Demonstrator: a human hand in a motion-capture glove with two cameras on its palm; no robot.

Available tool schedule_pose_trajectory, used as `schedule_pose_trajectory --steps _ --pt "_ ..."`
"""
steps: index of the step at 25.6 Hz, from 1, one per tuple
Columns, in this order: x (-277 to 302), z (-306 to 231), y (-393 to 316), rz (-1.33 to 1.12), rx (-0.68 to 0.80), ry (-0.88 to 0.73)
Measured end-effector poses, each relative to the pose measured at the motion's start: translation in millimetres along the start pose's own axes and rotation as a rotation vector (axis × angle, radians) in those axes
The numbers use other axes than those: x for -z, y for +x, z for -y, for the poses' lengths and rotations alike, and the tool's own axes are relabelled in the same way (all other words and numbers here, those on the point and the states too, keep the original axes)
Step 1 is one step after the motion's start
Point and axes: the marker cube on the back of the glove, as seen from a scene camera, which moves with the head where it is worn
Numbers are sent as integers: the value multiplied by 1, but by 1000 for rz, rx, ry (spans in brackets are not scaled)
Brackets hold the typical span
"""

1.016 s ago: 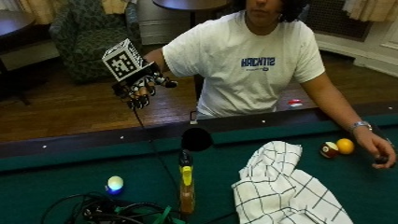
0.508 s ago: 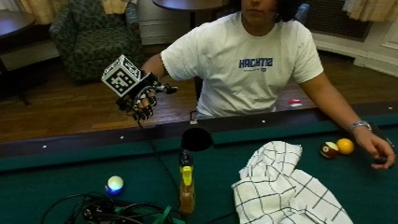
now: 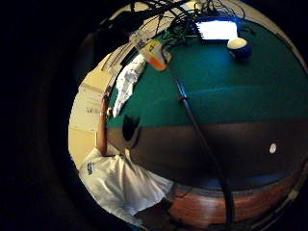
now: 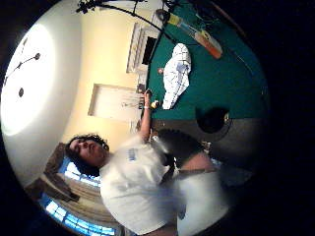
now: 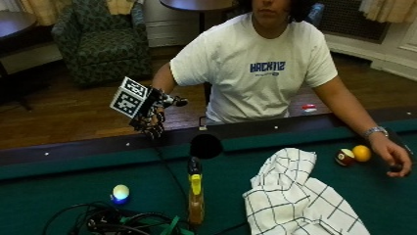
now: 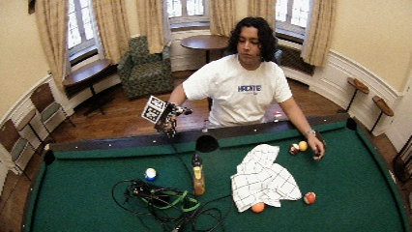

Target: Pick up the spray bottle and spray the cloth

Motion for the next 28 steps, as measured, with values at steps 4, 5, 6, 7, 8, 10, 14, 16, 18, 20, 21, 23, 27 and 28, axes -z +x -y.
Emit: schedule_pose_trajectory --steps 4,5,6,7,8,10,14,16,18,20,21,23,27,28 --pt "-11 5 5 12 -3 6" --pt "-13 7 6 17 -3 8" --pt "-15 8 7 20 -4 10" --pt "-16 10 8 22 -4 12" --pt "-18 12 8 22 -4 14" --pt "-20 18 9 23 0 15" --pt "-24 30 13 29 5 19" --pt "-26 35 15 36 3 30" --pt "-28 40 18 47 -3 45" --pt "-31 46 19 60 -12 58" --pt "-32 49 20 67 -16 65" --pt "-35 54 20 82 -25 80" --pt "-40 62 18 116 -50 120" --pt "-41 64 18 129 -54 132"
